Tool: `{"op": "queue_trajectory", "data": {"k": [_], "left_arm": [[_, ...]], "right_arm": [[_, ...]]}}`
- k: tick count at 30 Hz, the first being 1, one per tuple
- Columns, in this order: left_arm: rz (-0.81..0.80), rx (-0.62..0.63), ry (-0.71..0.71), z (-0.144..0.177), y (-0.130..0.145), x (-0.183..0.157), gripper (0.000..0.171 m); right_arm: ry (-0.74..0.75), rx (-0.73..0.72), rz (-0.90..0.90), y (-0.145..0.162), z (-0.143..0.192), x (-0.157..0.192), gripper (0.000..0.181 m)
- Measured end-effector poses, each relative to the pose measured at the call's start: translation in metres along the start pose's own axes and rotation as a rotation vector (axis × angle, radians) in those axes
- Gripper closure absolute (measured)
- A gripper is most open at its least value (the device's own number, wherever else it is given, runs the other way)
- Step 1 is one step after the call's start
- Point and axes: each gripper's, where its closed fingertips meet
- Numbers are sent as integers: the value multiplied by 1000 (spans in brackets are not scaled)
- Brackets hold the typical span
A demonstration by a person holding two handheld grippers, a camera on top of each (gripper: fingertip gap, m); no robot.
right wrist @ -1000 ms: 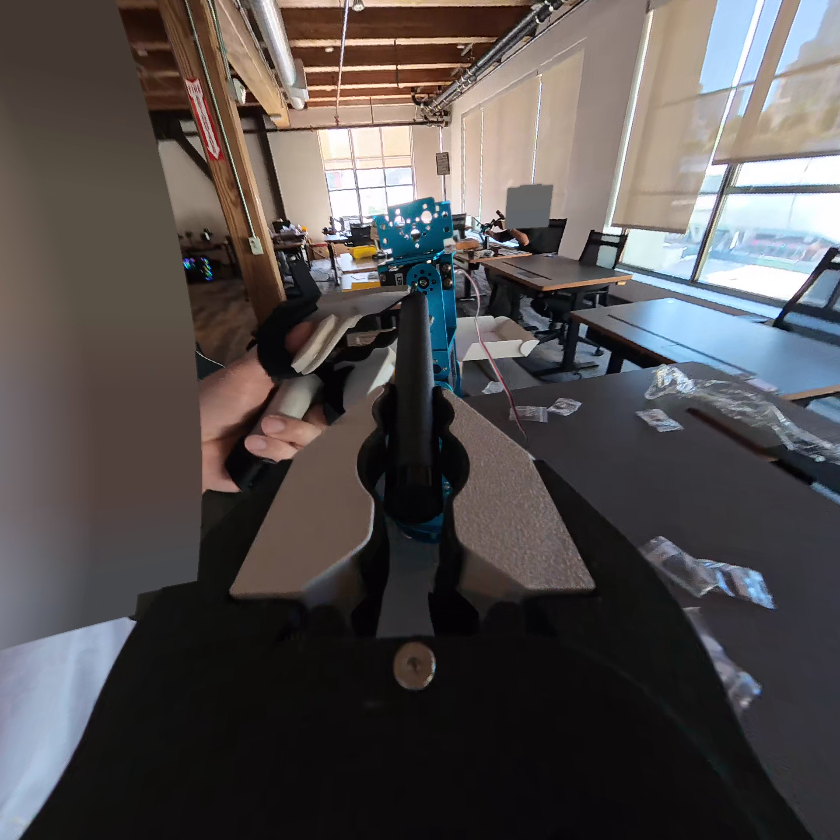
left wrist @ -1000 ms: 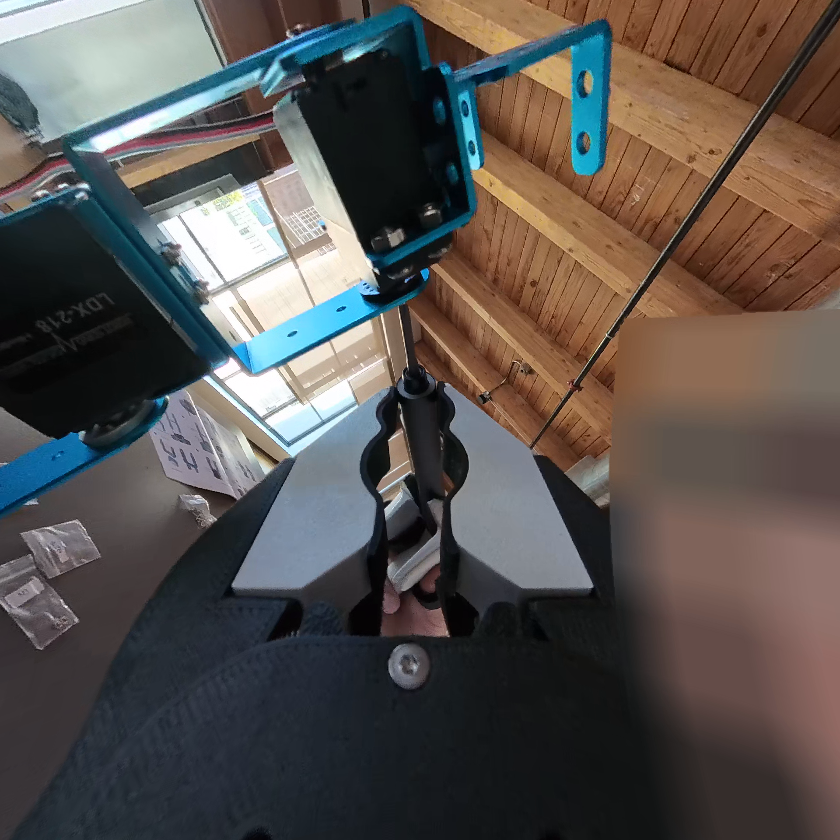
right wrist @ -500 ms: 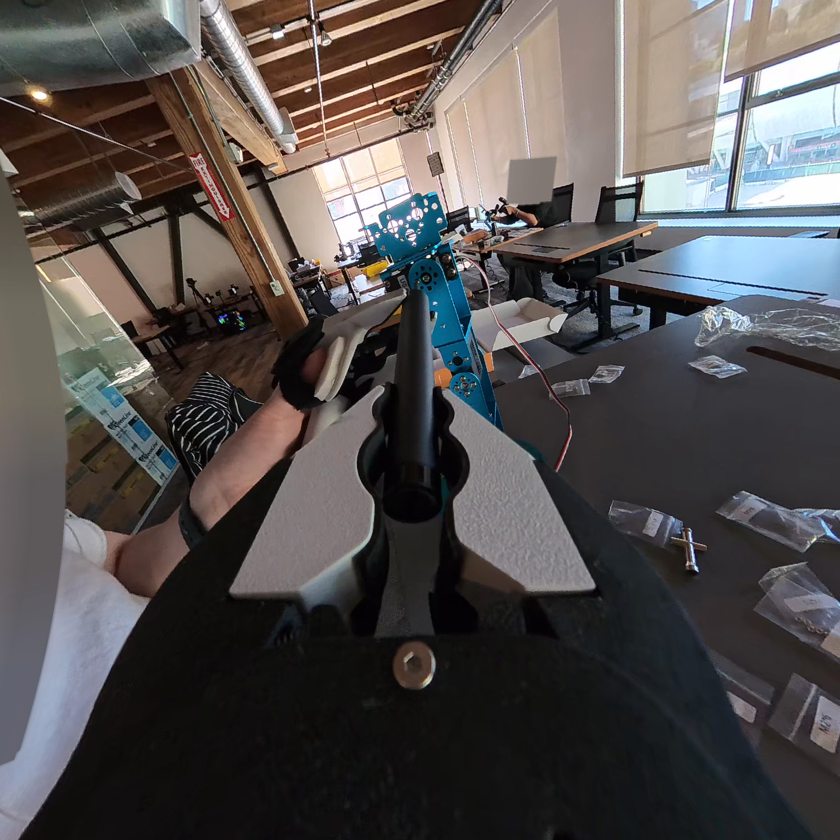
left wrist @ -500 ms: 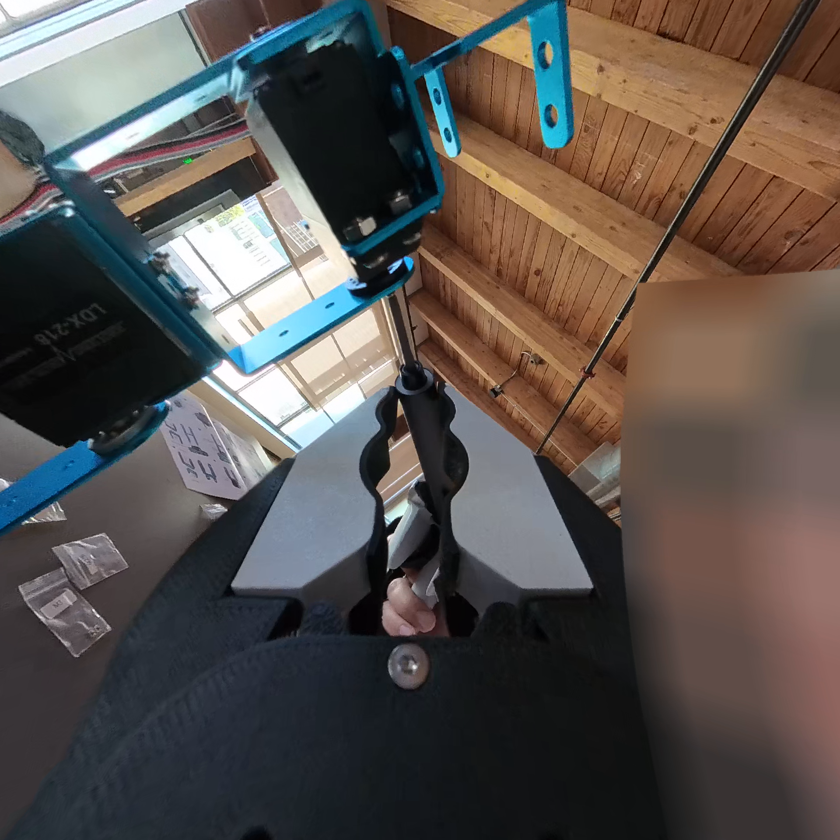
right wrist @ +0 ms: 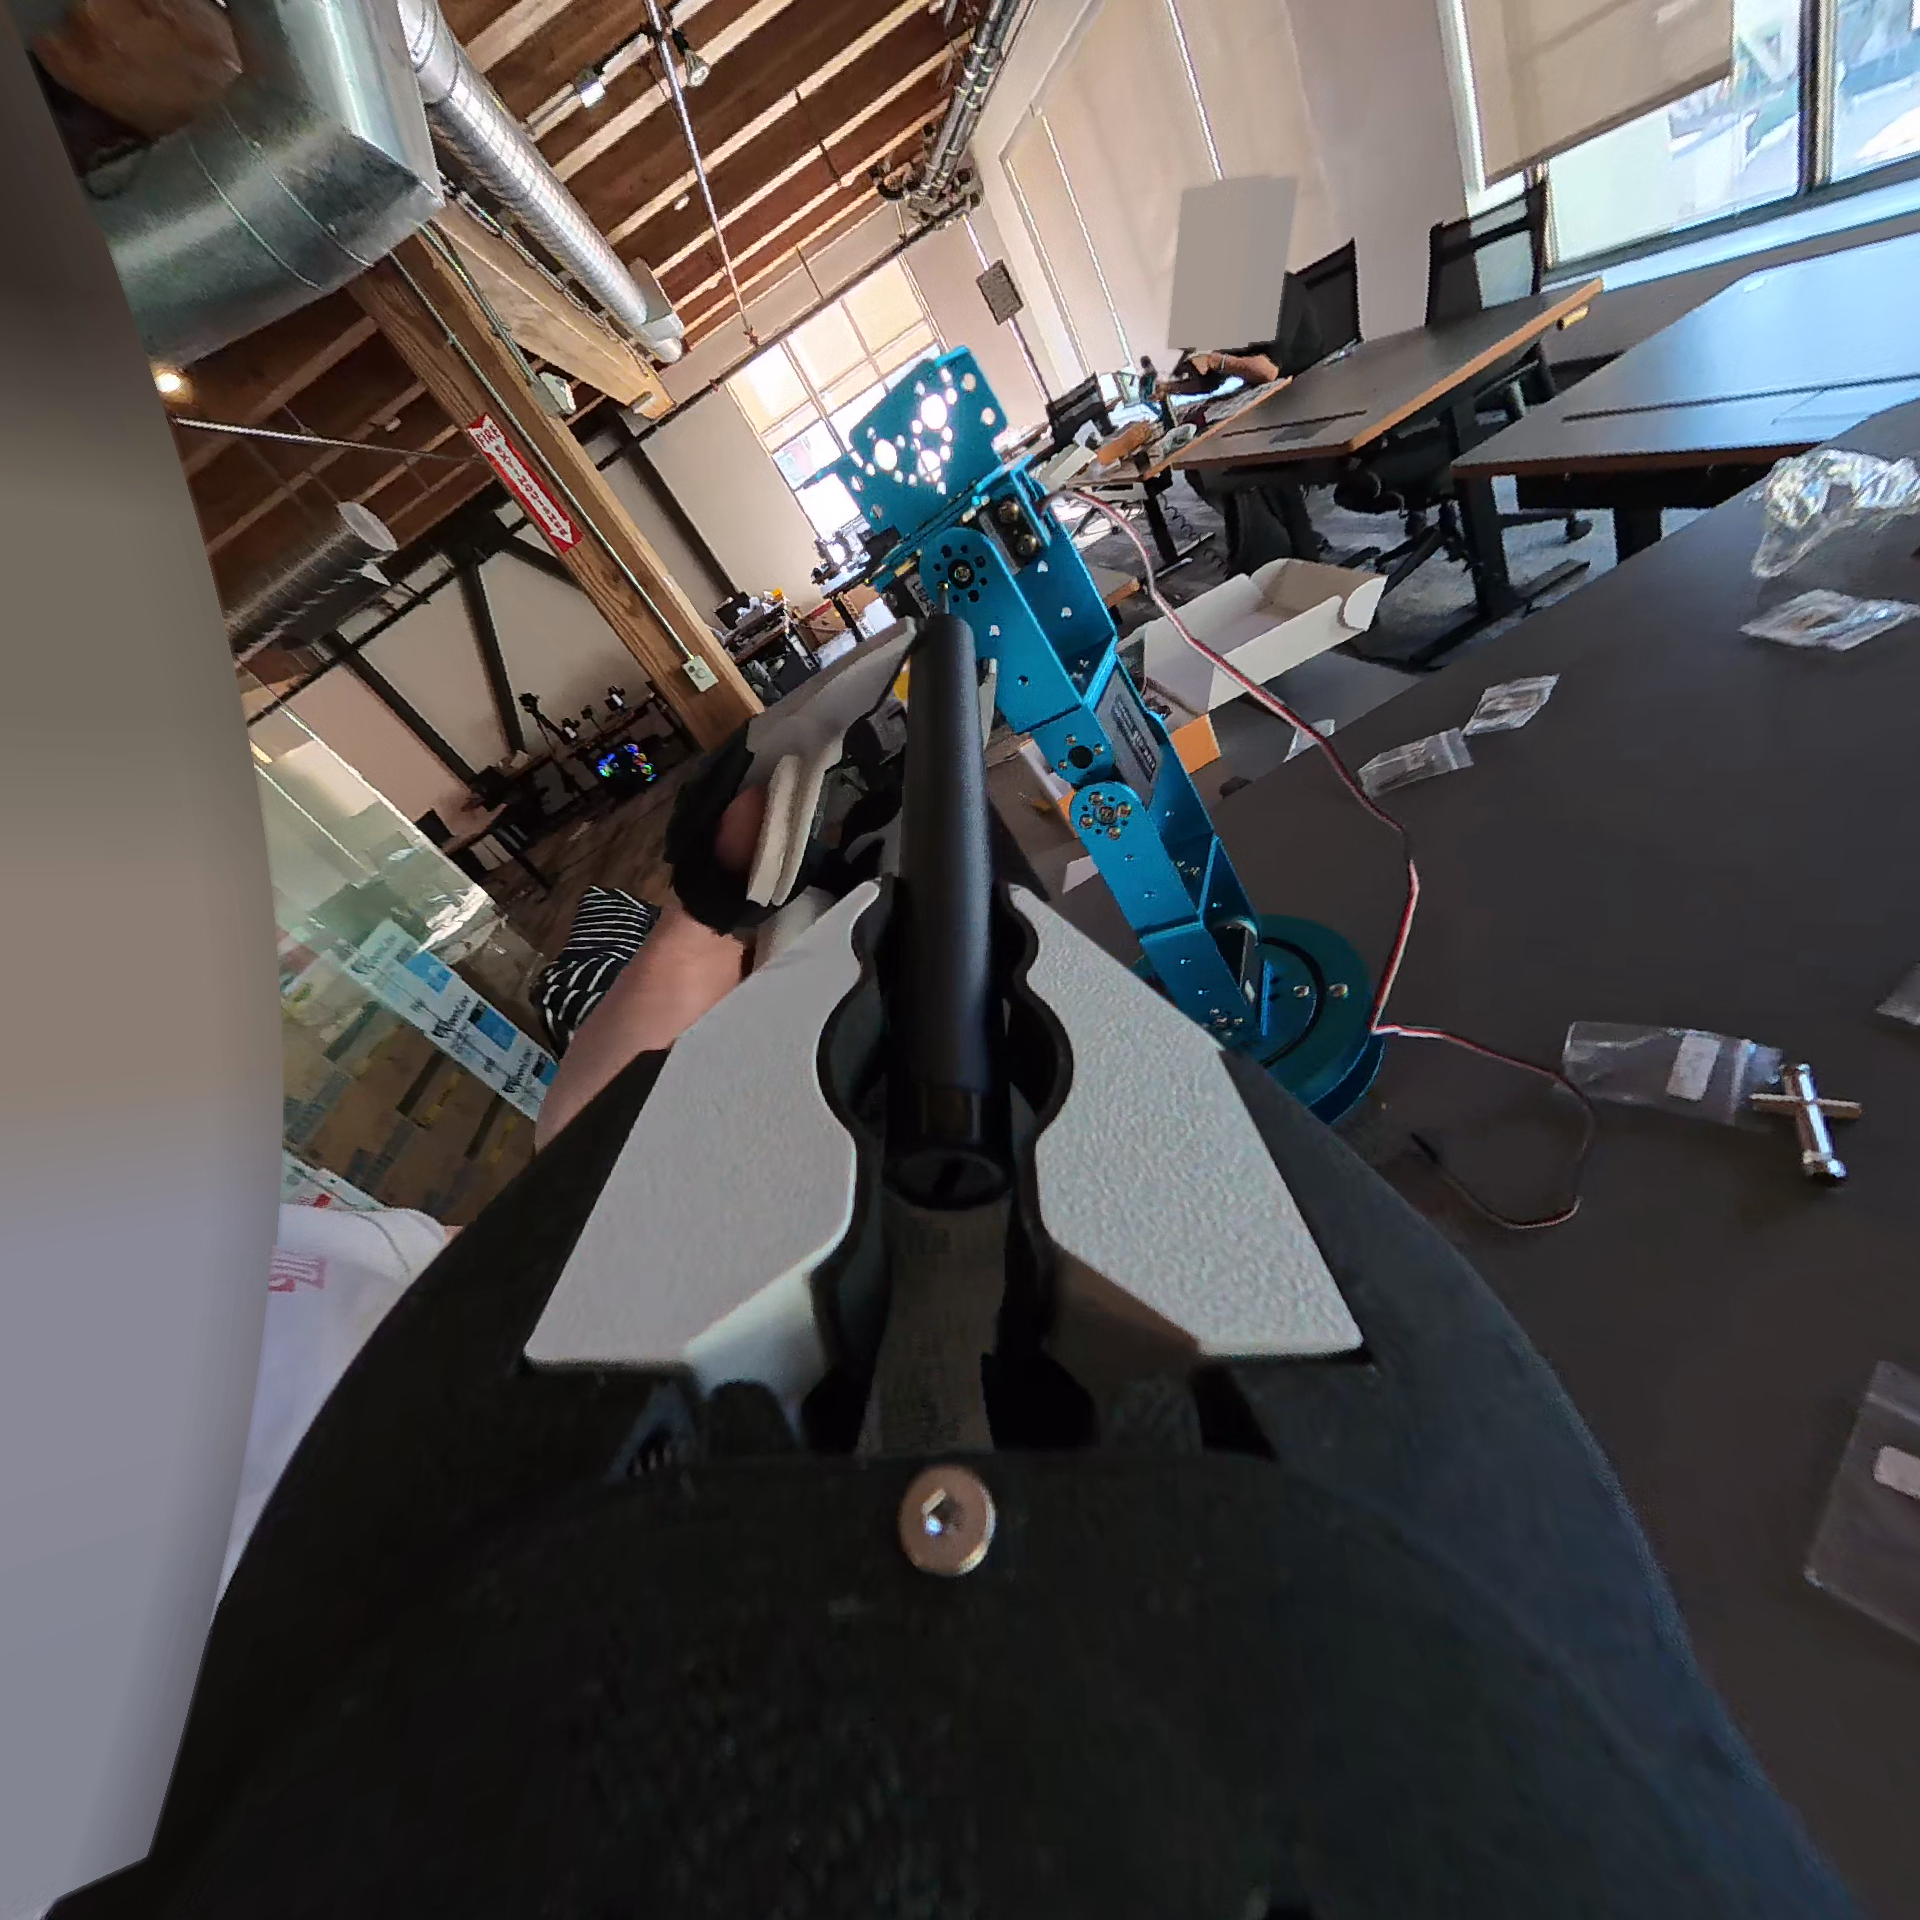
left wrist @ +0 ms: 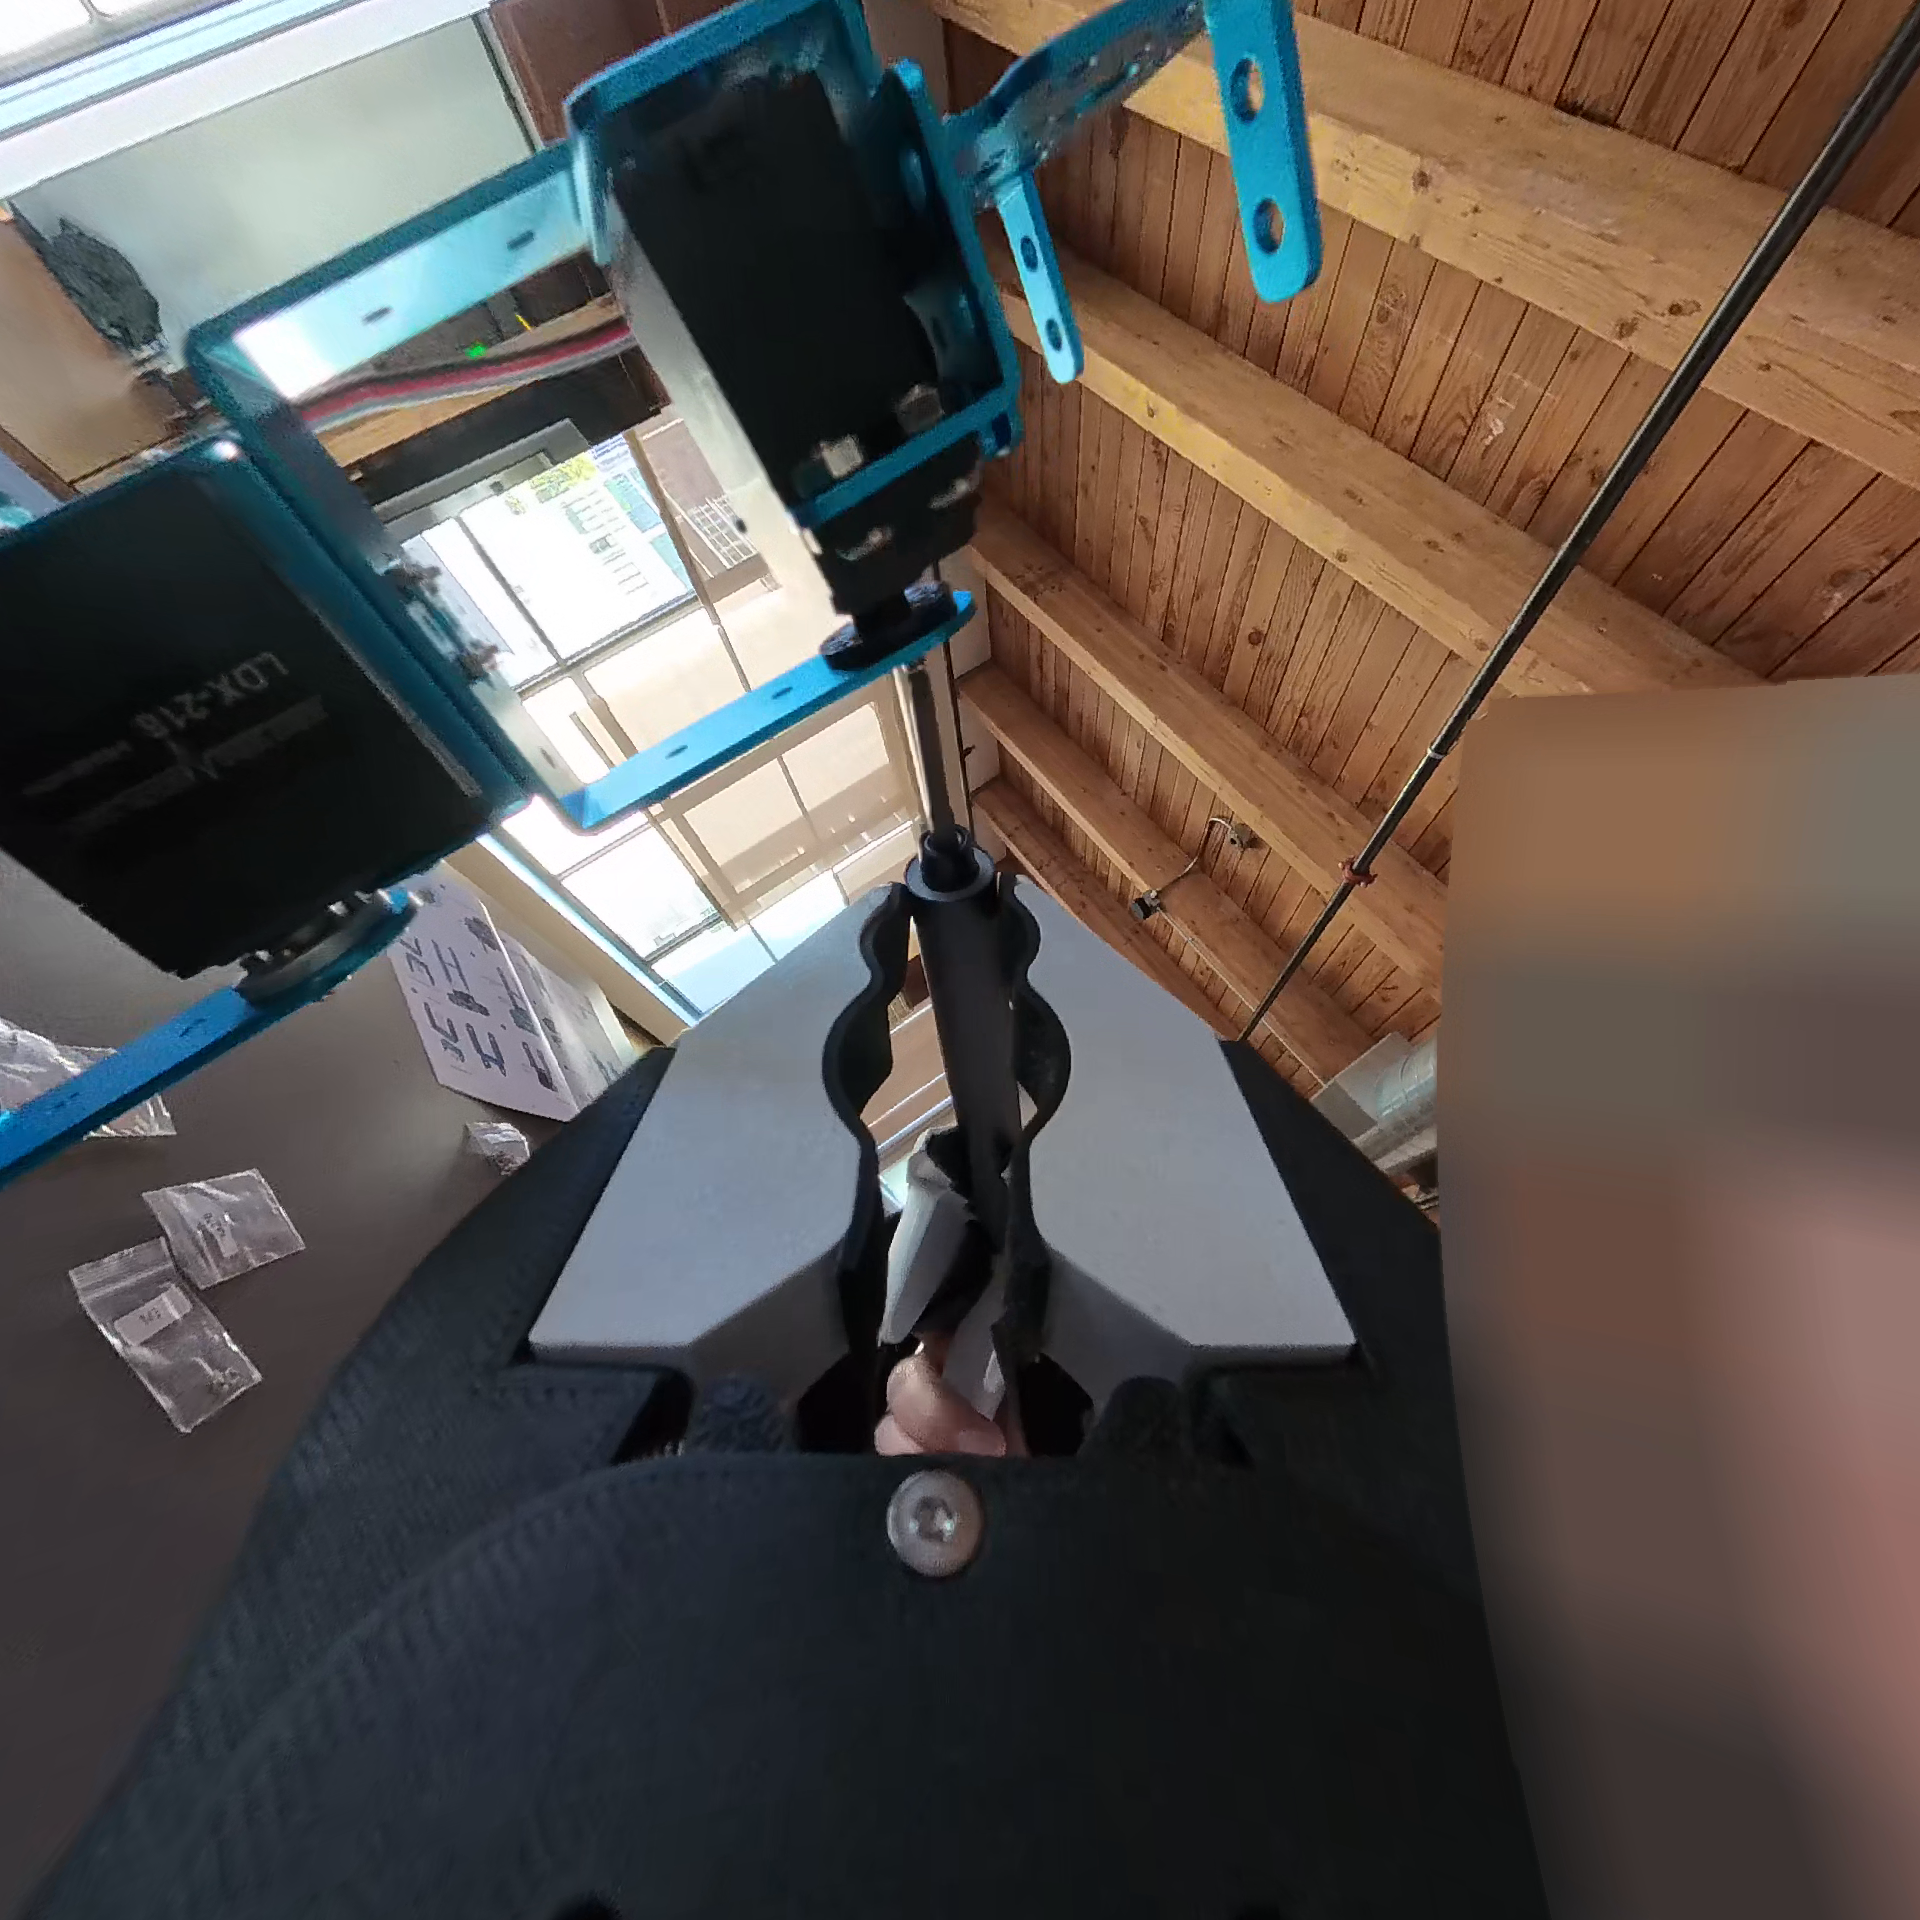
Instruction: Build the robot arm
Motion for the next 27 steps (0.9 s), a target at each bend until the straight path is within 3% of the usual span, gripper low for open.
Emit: {"op": "queue_trajectory", "data": {"k": [6, 13, 16, 24, 27], "left_arm": [[22, 22, 6, 3, 0, 0, 157], [39, 32, 6, 4, 0, 0, 157], [31, 32, -18, 4, 0, 2, 157], [51, 19, -62, 3, 1, 2, 157], [41, 4, -87, 4, 0, 3, 157]], "right_arm": [[9, 5, -38, 5, -2, 2, 164], [68, 146, 182, 6, 1, 0, 163], [92, 240, 234, 7, 4, -3, 162], [1, 570, 145, 20, -7, -8, 153], [-48, 666, 80, 27, -11, -7, 163]]}}
Point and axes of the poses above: each gripper's, where its closed fingertips meet, z back along the fingers, y out of its underside, x = y × z across the jaws, and after that the axes turned 11 degrees about -y, right-handed
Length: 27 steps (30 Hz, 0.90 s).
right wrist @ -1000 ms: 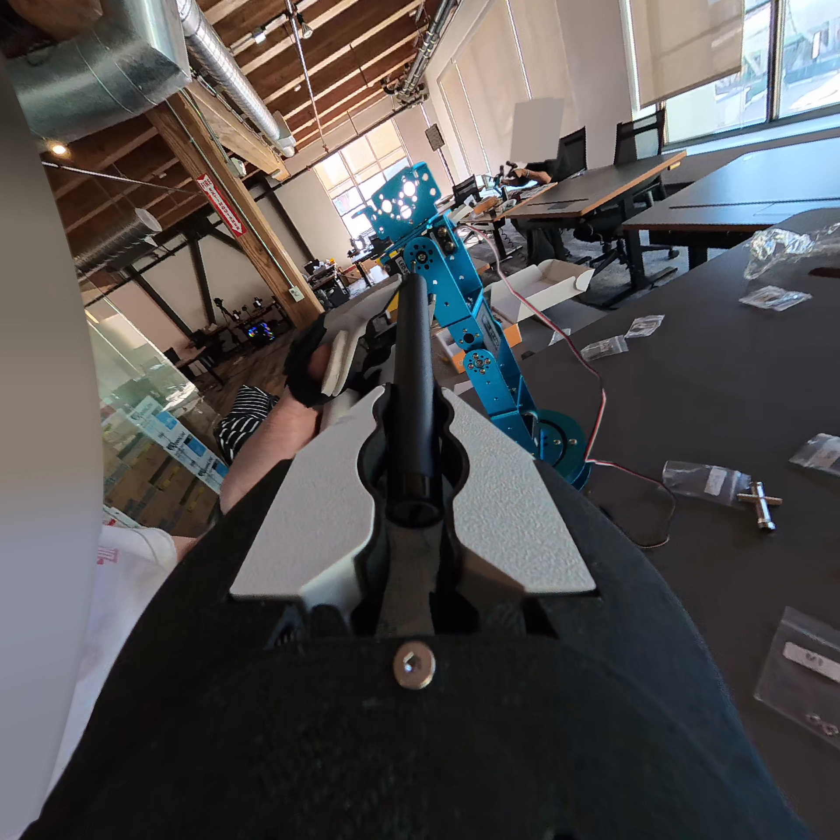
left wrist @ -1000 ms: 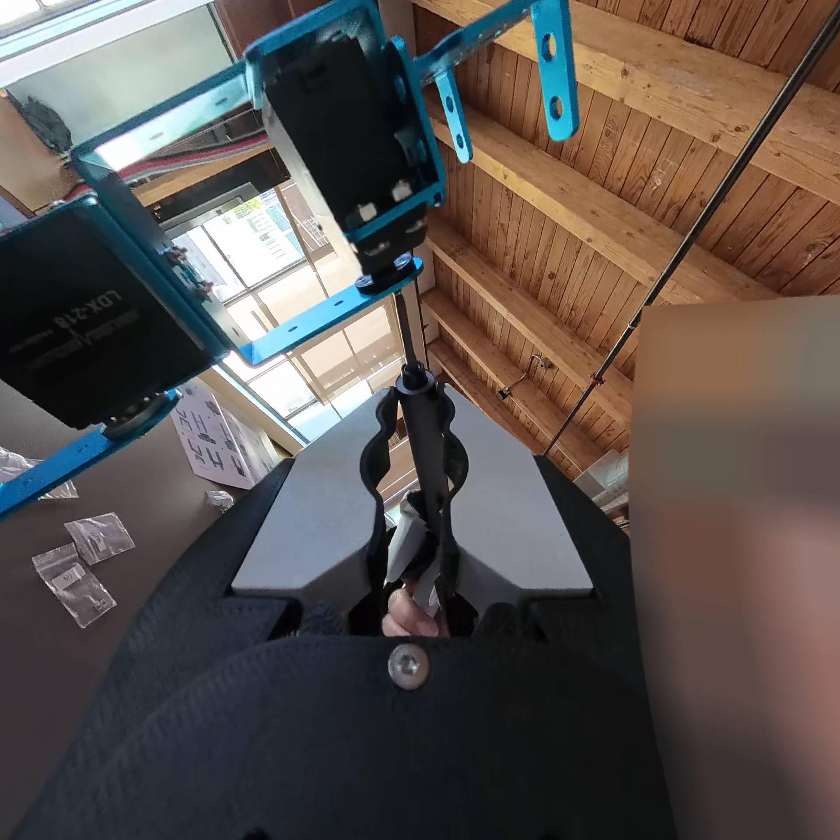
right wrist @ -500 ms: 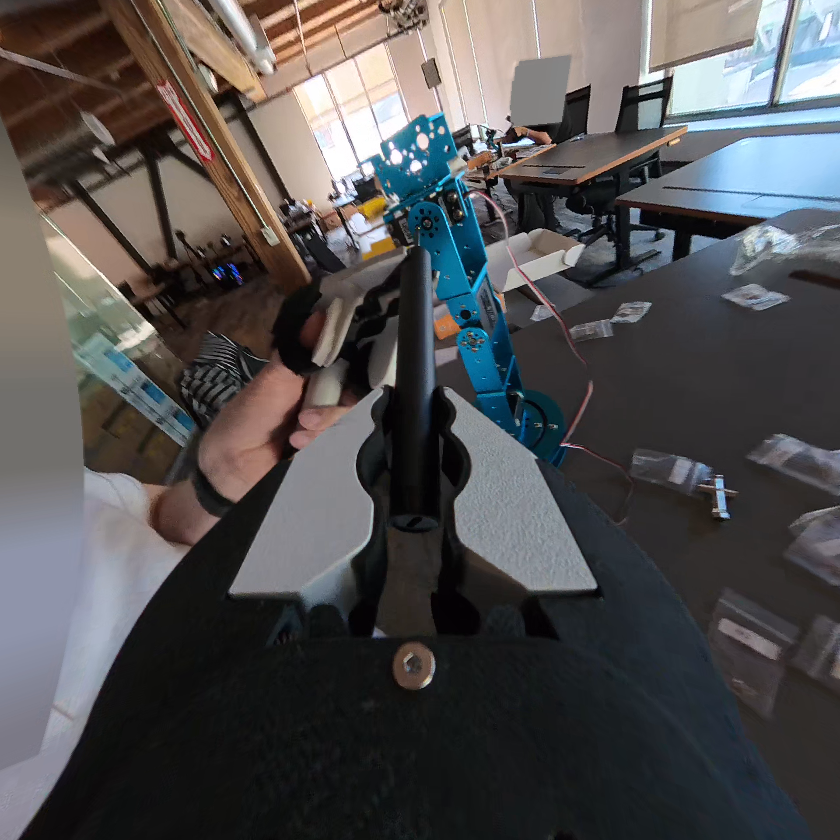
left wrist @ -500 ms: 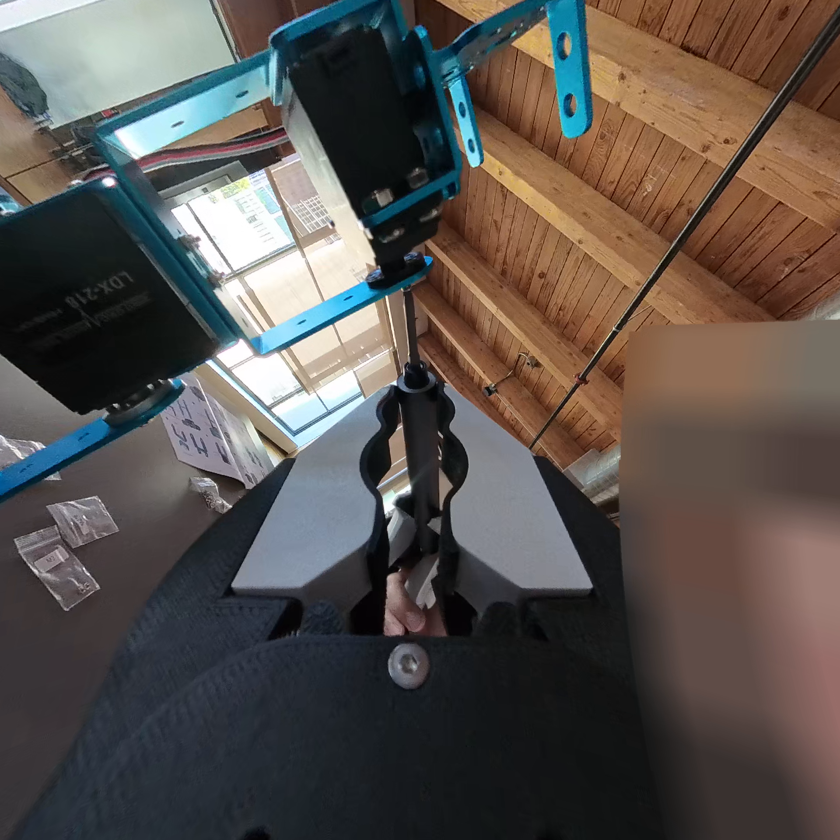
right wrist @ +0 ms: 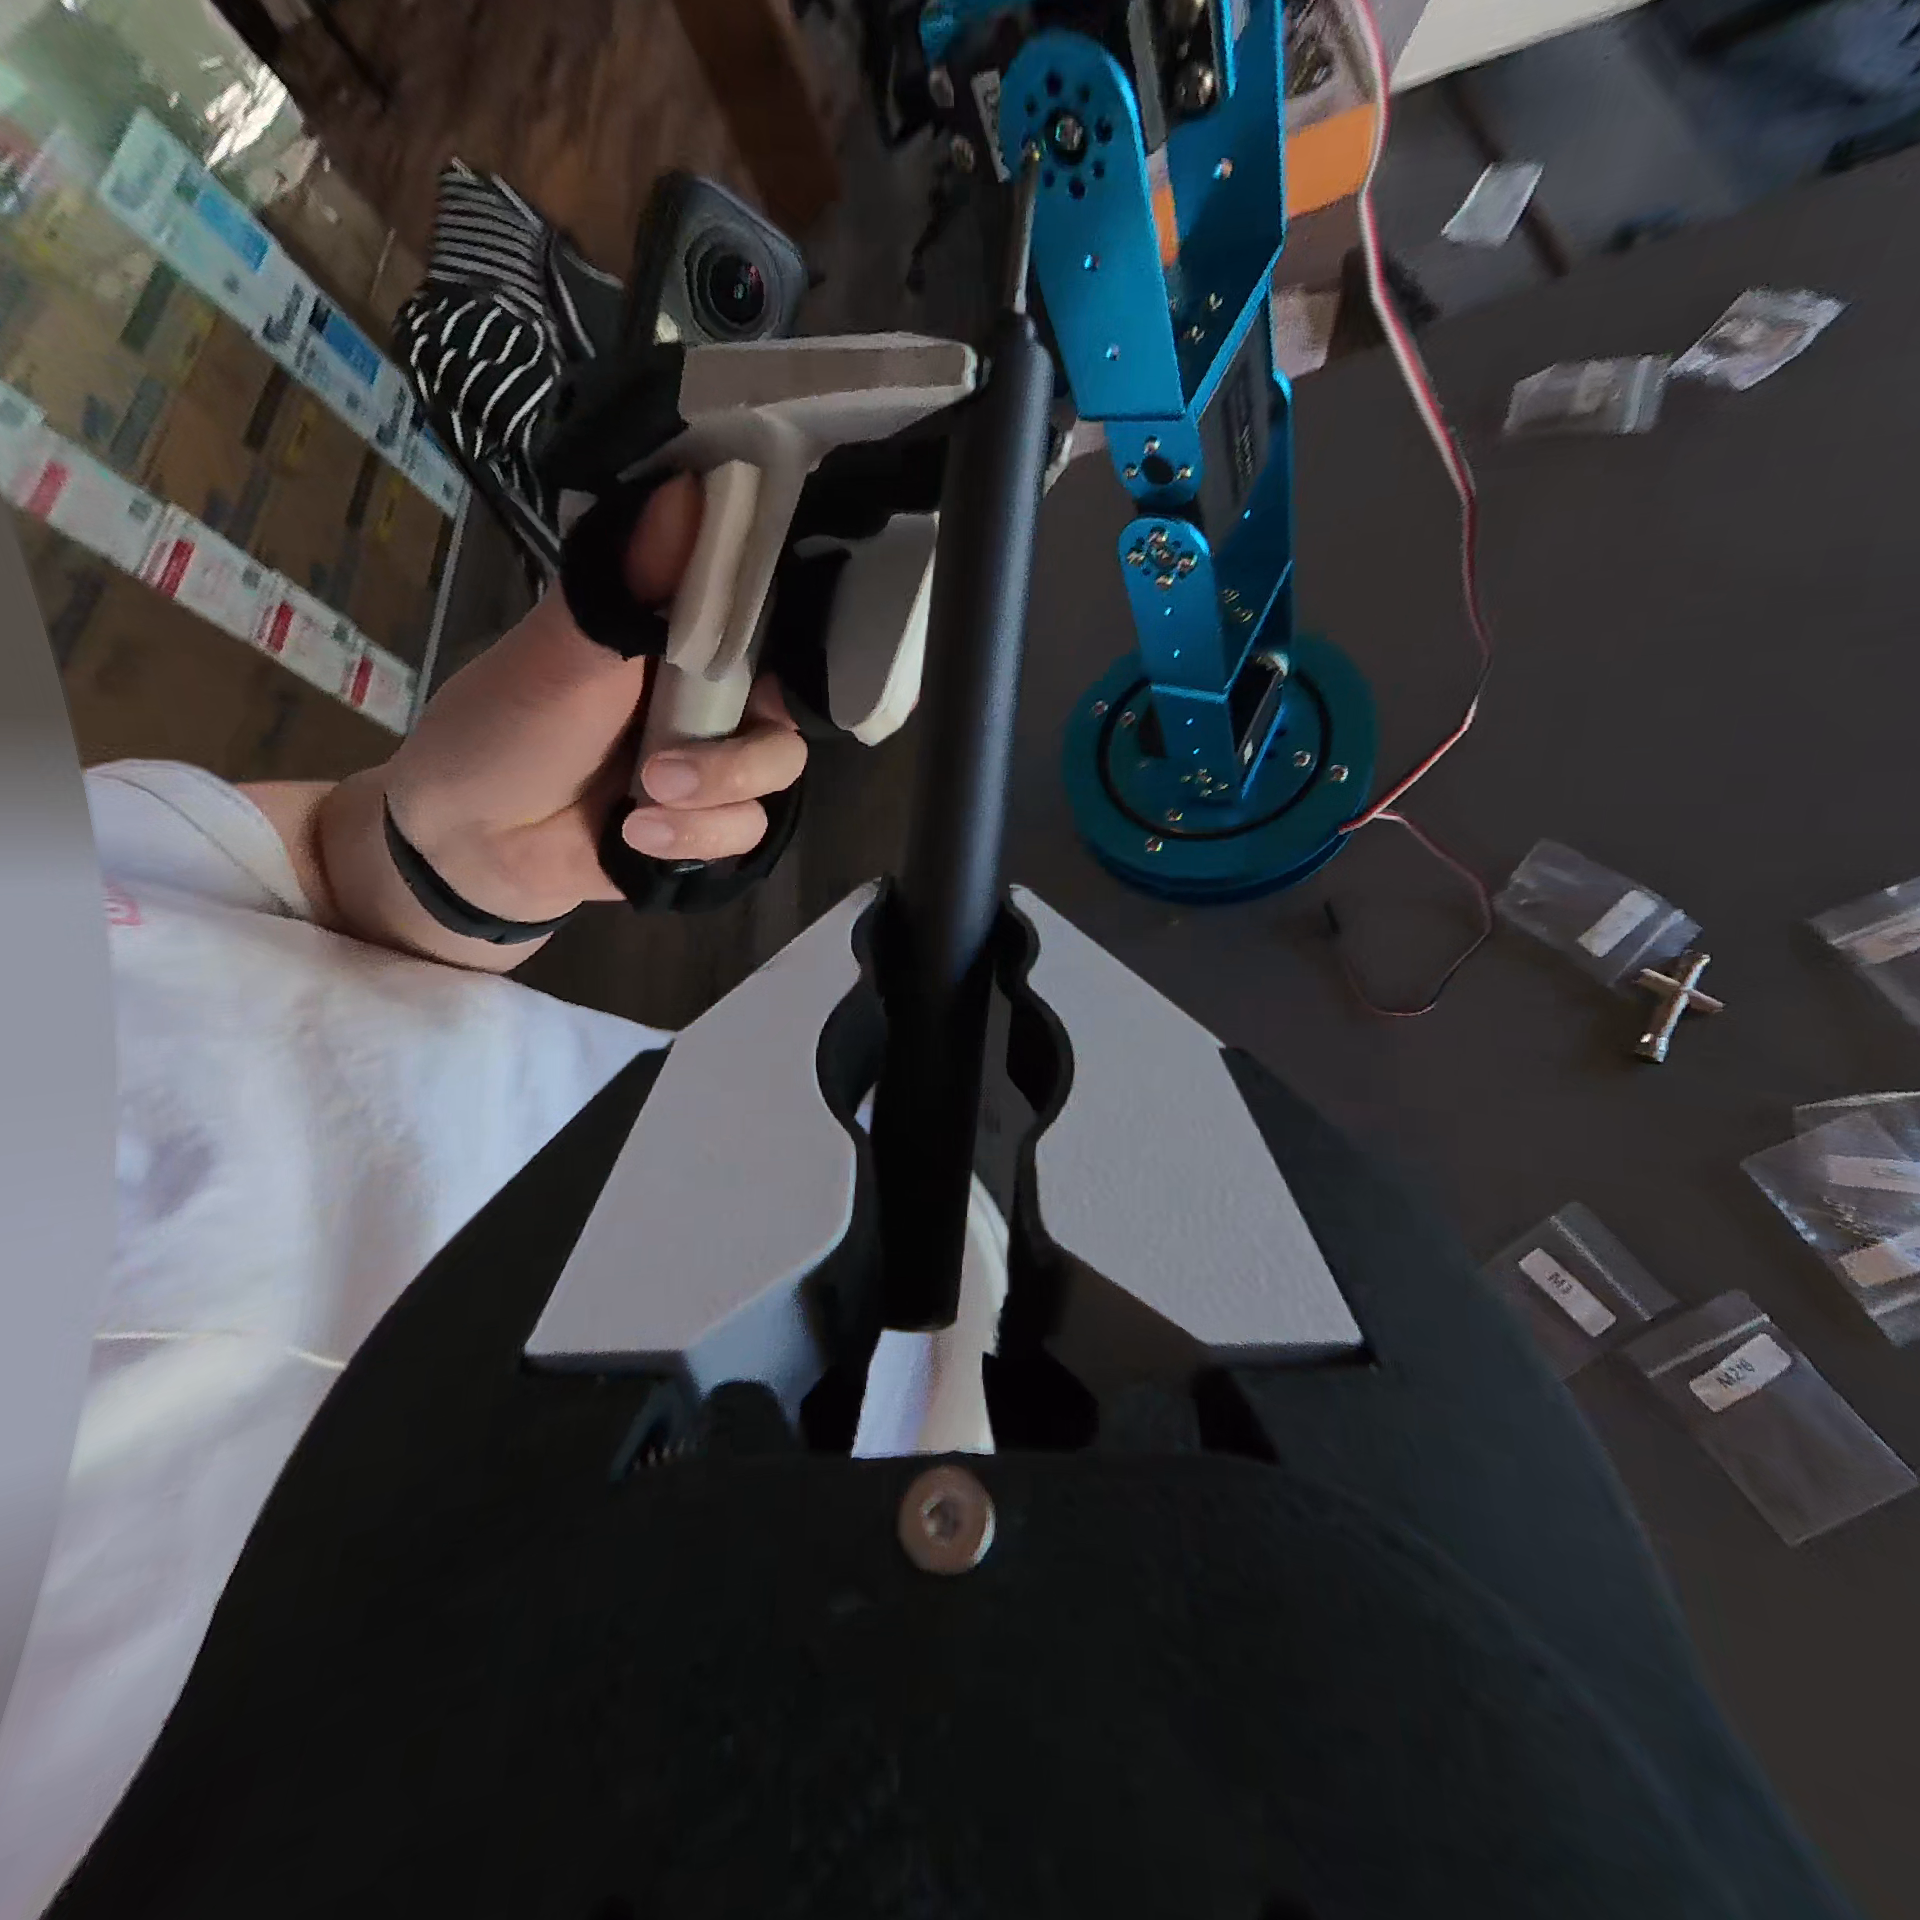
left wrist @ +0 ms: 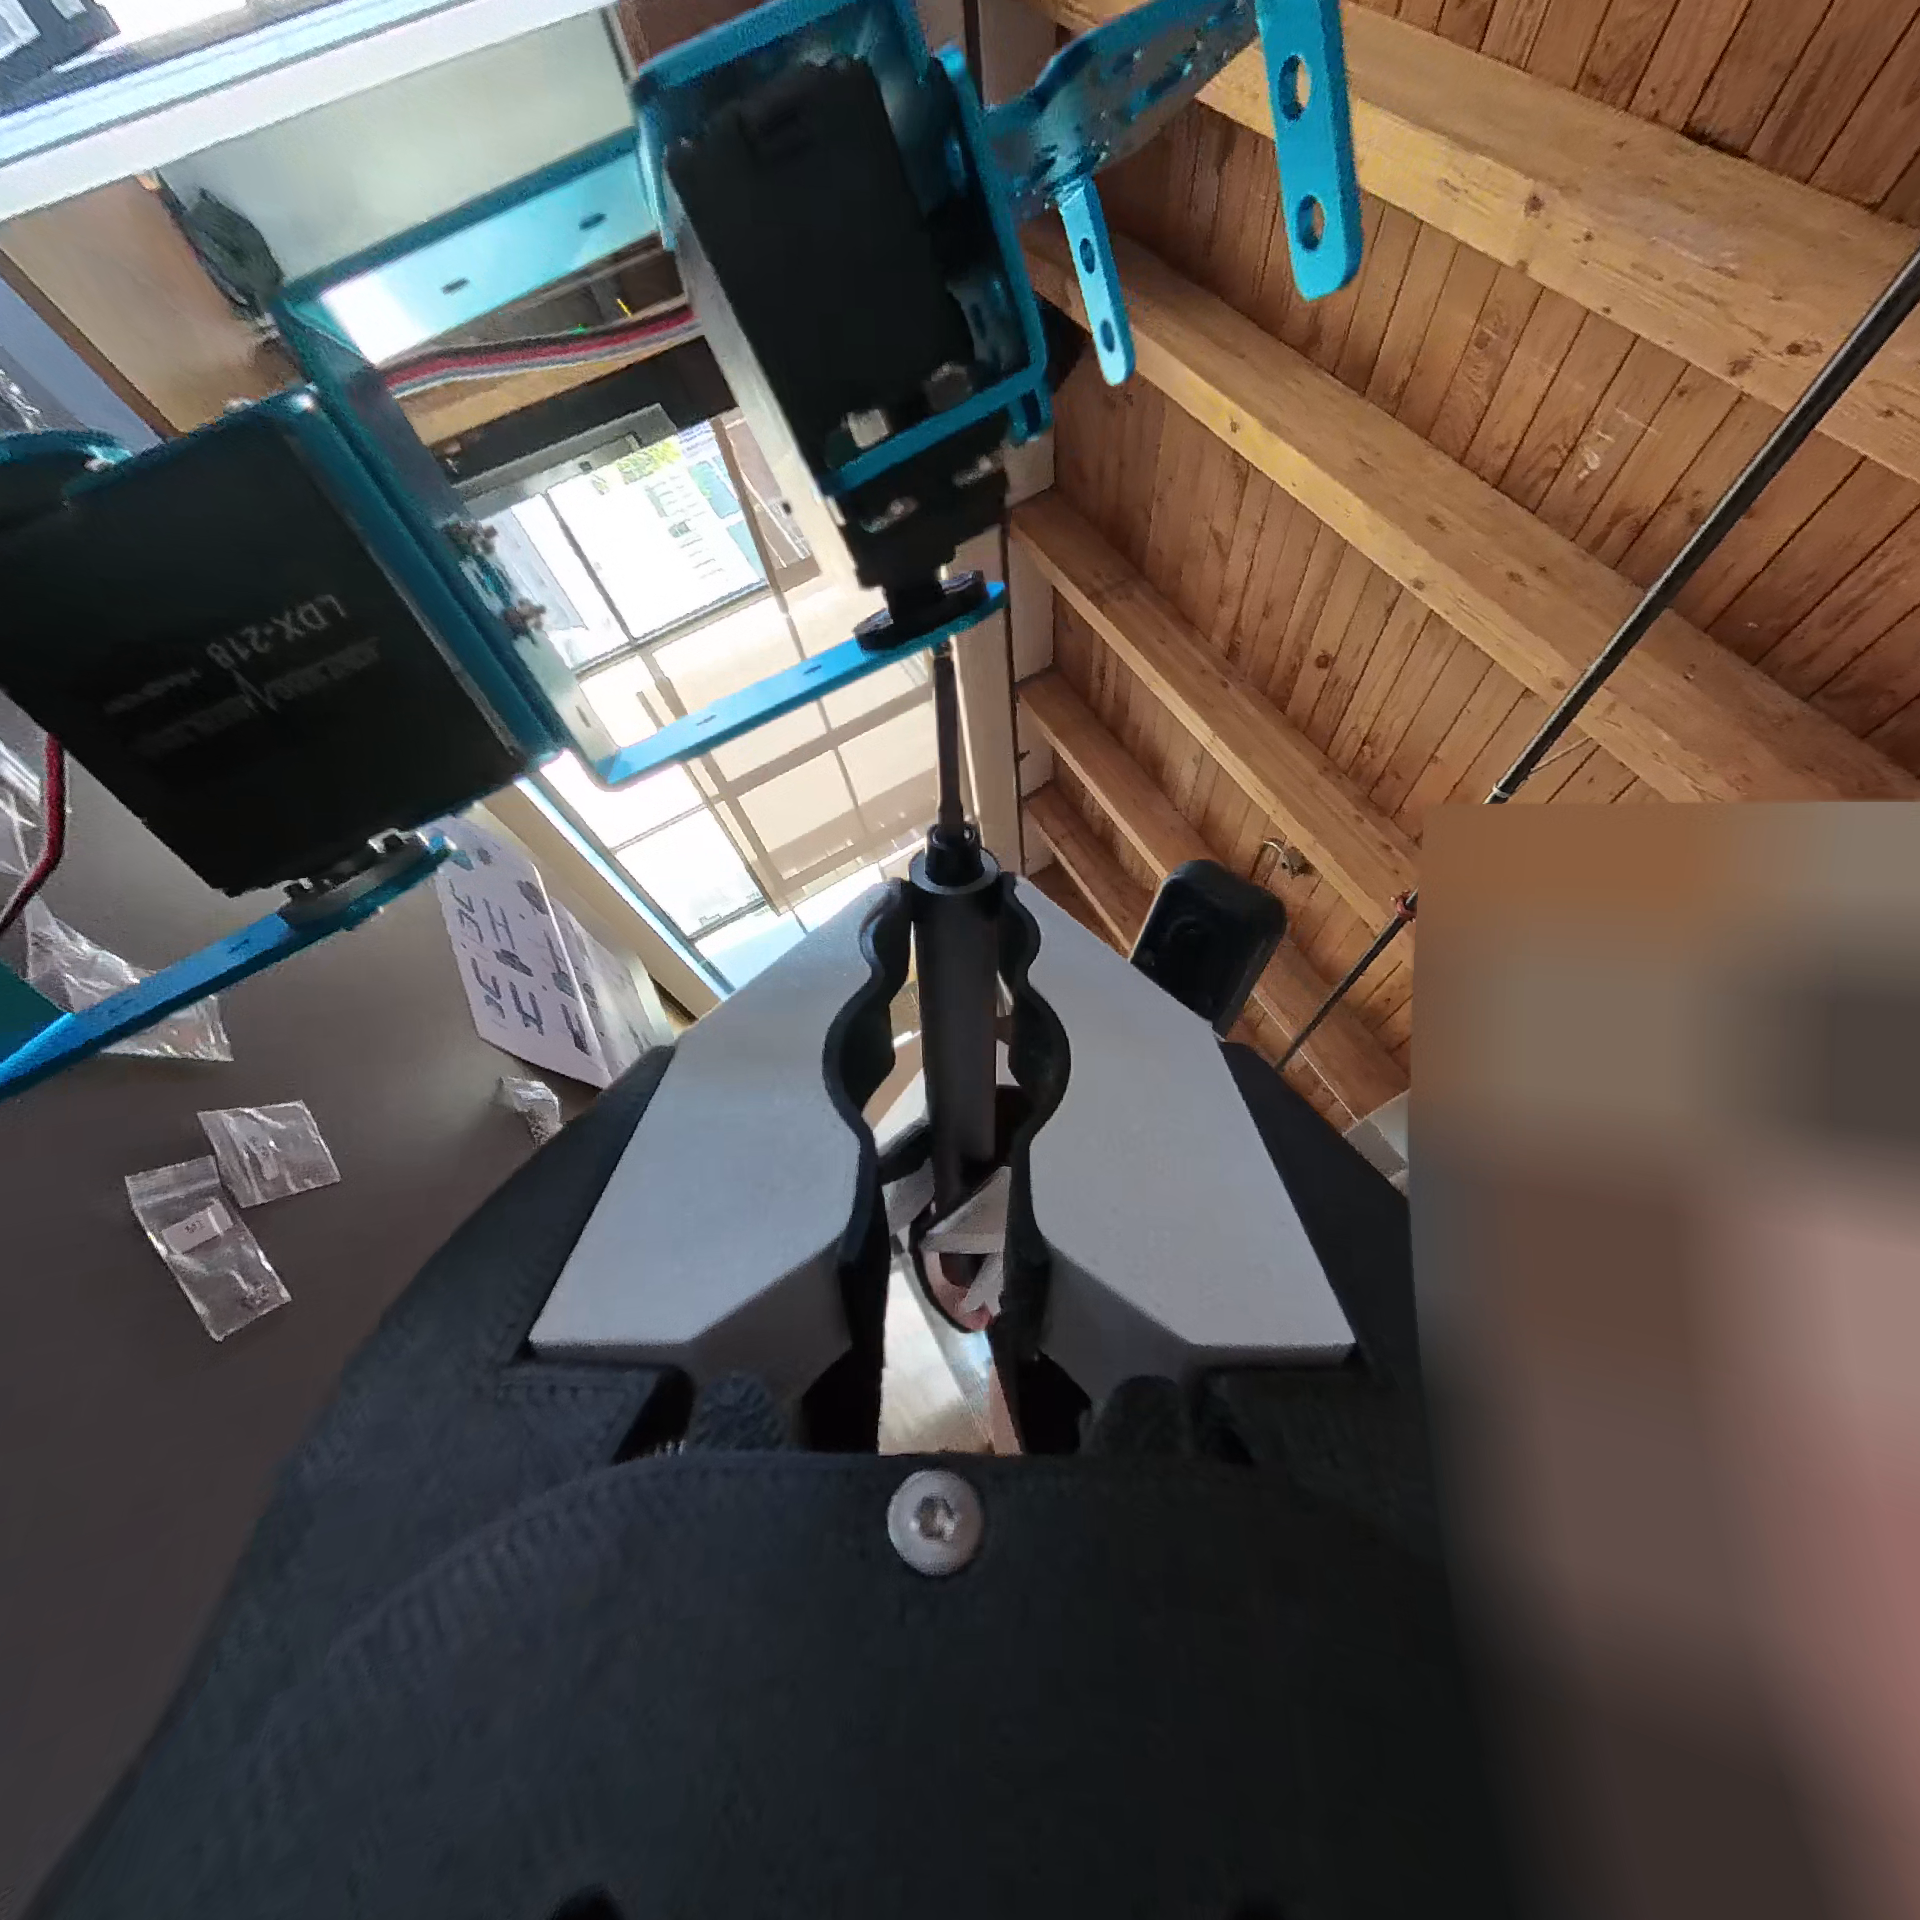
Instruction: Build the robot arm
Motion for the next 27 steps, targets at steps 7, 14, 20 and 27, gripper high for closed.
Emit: {"op": "queue_trajectory", "data": {"k": [7, 14, 20, 27], "left_arm": [[-9, -25, -32, 2, -2, 1, 157], [-93, -56, -41, 10, -7, 1, 149], [-470, -151, -193, 64, -44, 5, 142], [-1023, -111, -155, 31, -100, -20, 113]], "right_arm": [[-160, 50, -185, 1, -3, 4, 165], [-279, -51, -339, -4, -2, 9, 166], [-268, -61, -350, -3, -2, 11, 166], [-242, -88, -365, -1, -8, 14, 165]]}}
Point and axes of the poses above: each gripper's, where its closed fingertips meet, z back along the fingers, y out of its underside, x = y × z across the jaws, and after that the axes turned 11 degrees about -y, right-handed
